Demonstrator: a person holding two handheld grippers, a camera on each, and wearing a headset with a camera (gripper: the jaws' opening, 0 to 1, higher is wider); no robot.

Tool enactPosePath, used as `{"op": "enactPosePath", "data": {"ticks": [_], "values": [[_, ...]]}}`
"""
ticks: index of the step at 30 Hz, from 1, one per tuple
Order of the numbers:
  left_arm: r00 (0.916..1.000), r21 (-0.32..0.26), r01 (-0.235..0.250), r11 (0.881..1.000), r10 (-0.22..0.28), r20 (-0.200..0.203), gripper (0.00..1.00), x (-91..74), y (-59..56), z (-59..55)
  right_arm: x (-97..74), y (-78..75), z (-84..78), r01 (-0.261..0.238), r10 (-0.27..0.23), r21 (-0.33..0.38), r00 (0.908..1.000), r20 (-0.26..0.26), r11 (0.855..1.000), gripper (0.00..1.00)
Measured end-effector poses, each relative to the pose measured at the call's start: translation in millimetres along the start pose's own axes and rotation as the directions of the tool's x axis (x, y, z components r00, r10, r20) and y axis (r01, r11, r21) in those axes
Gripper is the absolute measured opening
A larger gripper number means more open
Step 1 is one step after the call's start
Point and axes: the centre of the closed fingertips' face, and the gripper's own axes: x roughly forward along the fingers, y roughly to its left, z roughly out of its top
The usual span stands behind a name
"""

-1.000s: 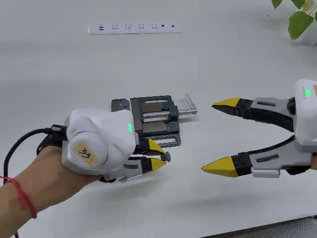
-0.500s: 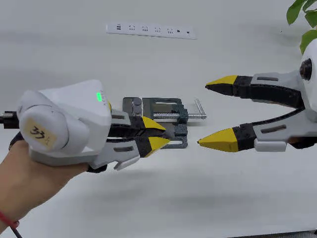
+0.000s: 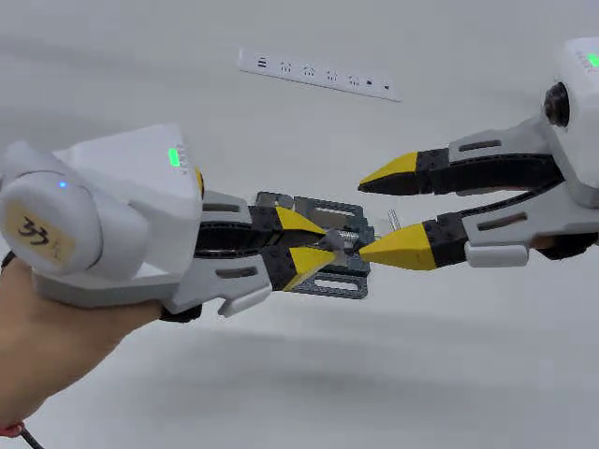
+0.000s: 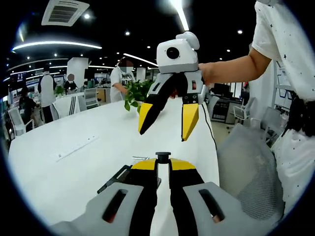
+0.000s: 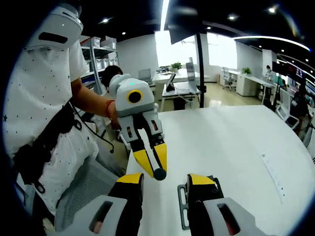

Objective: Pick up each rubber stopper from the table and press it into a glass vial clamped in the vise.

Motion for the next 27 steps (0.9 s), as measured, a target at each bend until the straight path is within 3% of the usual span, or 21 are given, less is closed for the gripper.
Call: {"op": "enactPosePath", "data": {"ticks": [12, 27], "values": [[0.9991, 0.004, -0.029, 1.0, 0.028, 0.033, 0.04, -16.2, 4.4, 8.3, 16.4, 10.6, 13.7, -0.101, 0.098, -0.044, 0.9933, -0.061, 0.994, 0.15], [0.9986, 0.005, -0.03, 1.0, 0.03, 0.043, 0.04, -21.2, 4.0, 10.3, 20.7, 14.1, 16.1, -0.138, 0.134, -0.053, 0.9877, -0.08, 0.989, 0.08]]}}
